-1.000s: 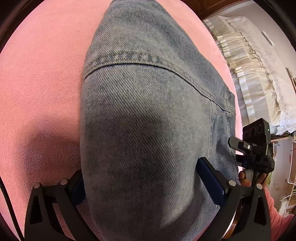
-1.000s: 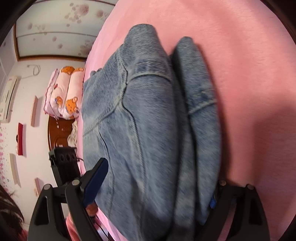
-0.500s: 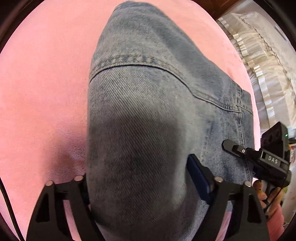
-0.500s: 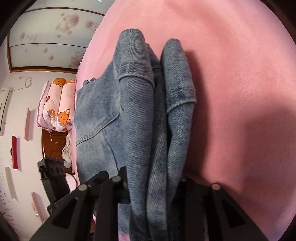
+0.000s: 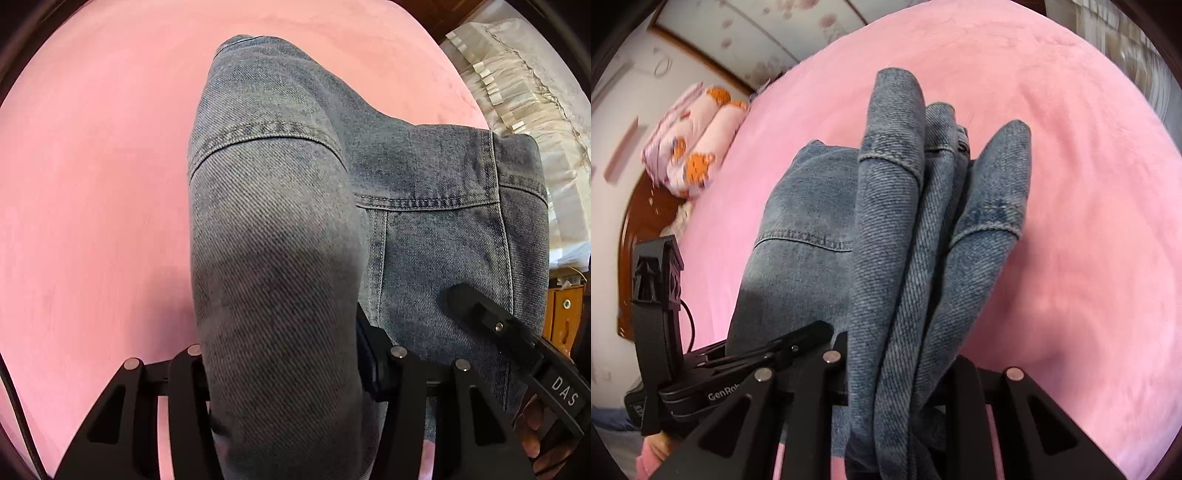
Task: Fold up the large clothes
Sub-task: 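Grasp the denim bundle with both grippers and lift it off the bed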
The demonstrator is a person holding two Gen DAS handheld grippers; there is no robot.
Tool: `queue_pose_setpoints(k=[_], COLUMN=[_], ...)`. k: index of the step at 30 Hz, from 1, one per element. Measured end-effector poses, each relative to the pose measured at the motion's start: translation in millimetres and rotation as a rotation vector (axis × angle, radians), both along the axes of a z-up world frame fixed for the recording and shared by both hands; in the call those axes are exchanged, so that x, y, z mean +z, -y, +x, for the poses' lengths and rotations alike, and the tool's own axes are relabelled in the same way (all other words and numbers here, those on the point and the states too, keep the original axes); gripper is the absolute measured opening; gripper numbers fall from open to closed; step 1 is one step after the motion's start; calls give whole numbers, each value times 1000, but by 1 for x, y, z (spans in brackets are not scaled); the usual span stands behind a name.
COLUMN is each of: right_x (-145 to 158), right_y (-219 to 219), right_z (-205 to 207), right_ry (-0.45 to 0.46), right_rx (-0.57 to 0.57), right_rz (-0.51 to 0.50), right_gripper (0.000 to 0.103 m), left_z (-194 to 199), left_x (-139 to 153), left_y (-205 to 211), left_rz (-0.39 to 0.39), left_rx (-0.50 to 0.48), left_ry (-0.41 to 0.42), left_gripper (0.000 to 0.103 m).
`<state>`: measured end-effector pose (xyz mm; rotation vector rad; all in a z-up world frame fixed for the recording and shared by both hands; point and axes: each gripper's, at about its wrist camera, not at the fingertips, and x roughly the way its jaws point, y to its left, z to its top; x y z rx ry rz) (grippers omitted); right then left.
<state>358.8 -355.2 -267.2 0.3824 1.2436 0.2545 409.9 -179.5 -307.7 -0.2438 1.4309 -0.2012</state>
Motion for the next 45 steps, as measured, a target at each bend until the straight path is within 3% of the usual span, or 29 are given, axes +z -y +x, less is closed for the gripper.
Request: queue_pose_setpoints(k=[4, 10, 21, 27, 35, 41, 45], right_x=[12, 25, 54, 68, 67, 41, 20], right_y=[-18, -88, -286, -409, -531, -588, -610], right_z=[-36, -81, -75, -24, 79, 163, 210], right_ry=[-40, -47, -61, -8, 113, 194, 246], right_rx=[-4, 47, 39, 77, 155, 158, 150], right_rz=[-14, -86, -54, -22, 6, 56, 68], right_gripper=[18, 18, 18, 18, 18, 18, 18], left_z=[-45, -81, -57, 1, 102, 182, 213], left_x=[14, 25, 62, 83, 90, 80, 64], left_y=[-12, -53, -238, -343, -440, -479, -513], left_rz=[-2, 23, 43, 87, 137, 191, 227], left_rx=[-5, -23, -51, -25, 35, 24, 13], left_ry=[-23, -61, -45, 9, 133, 214, 277], left_gripper=[51, 51, 50, 50, 50, 51, 51])
